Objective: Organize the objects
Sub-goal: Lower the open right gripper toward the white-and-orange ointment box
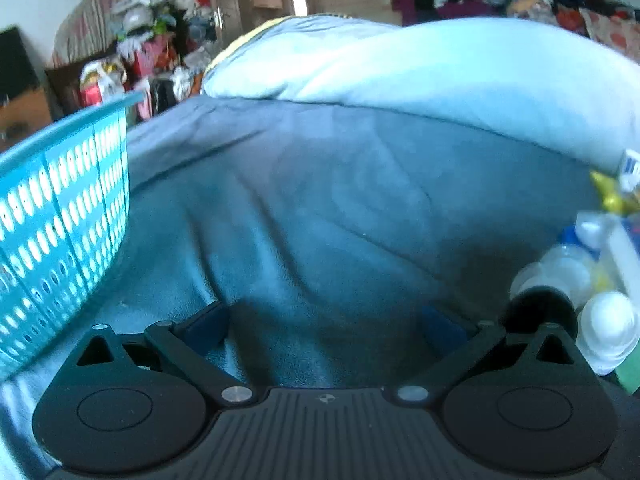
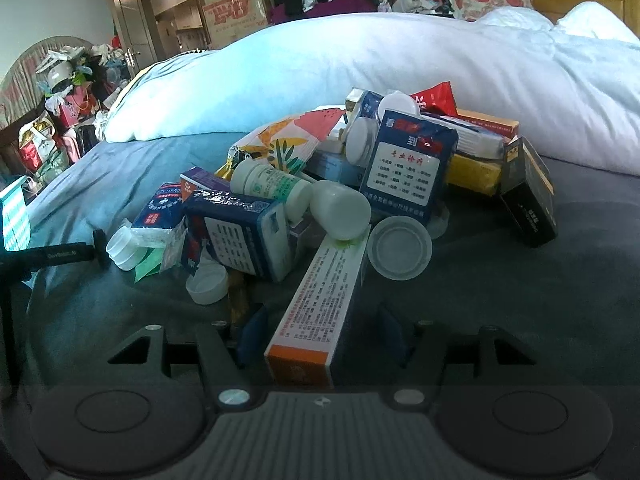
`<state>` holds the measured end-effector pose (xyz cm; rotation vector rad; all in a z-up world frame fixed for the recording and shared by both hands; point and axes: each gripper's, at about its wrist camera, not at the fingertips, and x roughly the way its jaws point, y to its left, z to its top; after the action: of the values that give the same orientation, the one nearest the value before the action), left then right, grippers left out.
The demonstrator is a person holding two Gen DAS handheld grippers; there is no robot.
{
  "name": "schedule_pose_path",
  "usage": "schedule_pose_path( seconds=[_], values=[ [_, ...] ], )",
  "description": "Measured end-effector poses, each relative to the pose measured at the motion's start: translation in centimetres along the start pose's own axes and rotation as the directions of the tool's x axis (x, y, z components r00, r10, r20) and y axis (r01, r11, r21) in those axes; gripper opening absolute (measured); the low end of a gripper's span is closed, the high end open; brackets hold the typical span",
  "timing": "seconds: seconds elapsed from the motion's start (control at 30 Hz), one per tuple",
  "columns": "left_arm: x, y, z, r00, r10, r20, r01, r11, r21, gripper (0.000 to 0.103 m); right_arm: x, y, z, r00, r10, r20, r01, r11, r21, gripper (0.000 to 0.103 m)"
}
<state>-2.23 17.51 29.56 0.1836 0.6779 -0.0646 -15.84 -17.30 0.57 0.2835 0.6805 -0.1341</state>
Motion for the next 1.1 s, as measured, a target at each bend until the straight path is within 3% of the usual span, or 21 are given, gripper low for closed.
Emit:
schedule_pose_path(
  seconds=[0.5, 0.73, 1.1],
  values=[
    [0.1, 0.3, 0.1, 1.0, -0.013, -0.003, 0.013, 1.0, -0.013, 0.103, -0.5, -0.2, -0.4, 0.999, 0.035, 0.028, -0.036, 0.999, 0.034, 0.07],
    [0.1, 0.2, 0.1, 1.0, -0.013, -0.002, 0.013, 1.0, -0.013, 0.103, -0.8, 0.2, -0.3, 0.999, 0.02, 0.034, -0.021, 0.999, 0.036, 0.058],
    [-0.1, -0.1, 0.0, 1.0, -0.011, -0.001, 0.011, 1.0, -0.012, 0.103, -0.2, 1.5, -1.0, 0.999, -0.03, 0.026, 0.032, 0.996, -0.079, 0.057]
  ],
)
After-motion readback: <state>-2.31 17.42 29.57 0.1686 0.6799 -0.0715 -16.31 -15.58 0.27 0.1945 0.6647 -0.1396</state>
